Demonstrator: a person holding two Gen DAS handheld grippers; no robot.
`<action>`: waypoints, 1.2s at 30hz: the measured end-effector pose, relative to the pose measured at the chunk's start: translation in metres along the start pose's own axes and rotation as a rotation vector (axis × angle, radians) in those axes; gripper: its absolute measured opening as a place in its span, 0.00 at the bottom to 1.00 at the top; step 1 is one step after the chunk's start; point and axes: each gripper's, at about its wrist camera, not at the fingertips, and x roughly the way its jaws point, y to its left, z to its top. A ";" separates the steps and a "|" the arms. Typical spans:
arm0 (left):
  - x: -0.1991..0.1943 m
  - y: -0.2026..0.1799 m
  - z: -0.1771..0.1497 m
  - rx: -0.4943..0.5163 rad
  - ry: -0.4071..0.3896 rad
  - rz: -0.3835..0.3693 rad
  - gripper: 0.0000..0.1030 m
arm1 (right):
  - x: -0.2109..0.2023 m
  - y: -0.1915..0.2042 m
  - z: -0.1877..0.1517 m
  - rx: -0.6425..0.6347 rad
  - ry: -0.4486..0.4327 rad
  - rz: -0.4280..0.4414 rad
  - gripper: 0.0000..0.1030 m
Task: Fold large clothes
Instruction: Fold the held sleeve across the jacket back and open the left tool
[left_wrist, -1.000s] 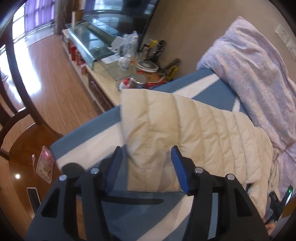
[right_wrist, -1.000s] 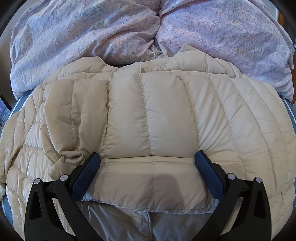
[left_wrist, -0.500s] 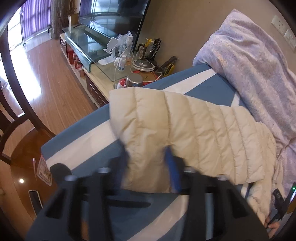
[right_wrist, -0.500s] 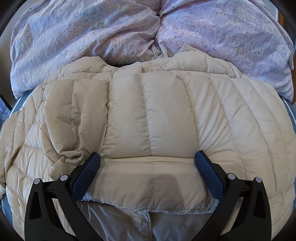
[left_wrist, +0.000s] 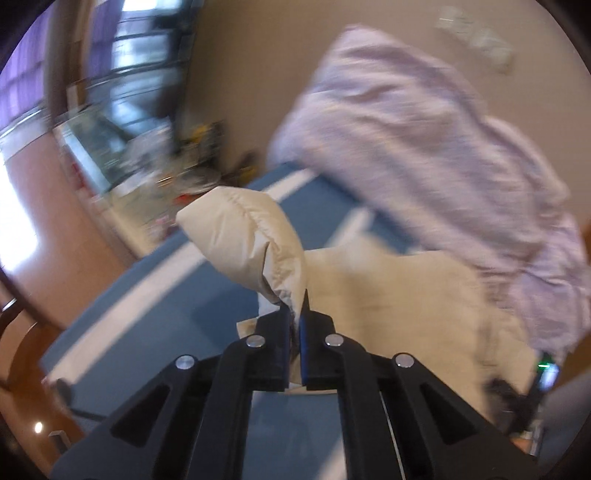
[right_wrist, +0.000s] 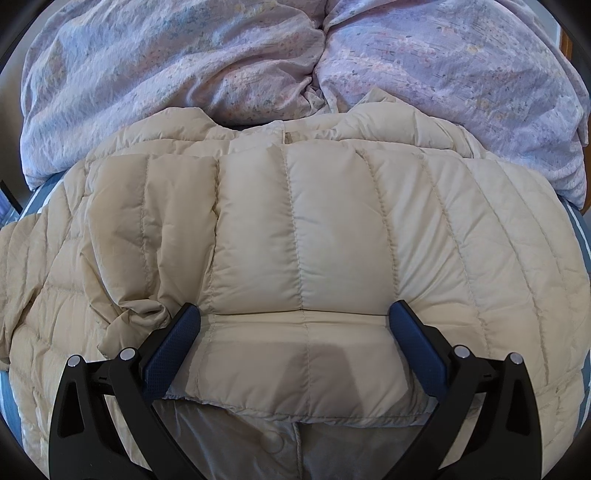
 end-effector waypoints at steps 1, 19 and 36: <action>-0.003 -0.019 0.002 0.022 -0.005 -0.047 0.04 | -0.001 -0.001 0.000 -0.005 0.001 0.007 0.99; 0.050 -0.288 -0.101 0.320 0.231 -0.526 0.04 | -0.069 -0.081 -0.015 0.028 -0.104 -0.014 0.99; 0.051 -0.309 -0.120 0.373 0.260 -0.546 0.53 | -0.087 -0.120 -0.026 0.121 -0.136 0.015 0.83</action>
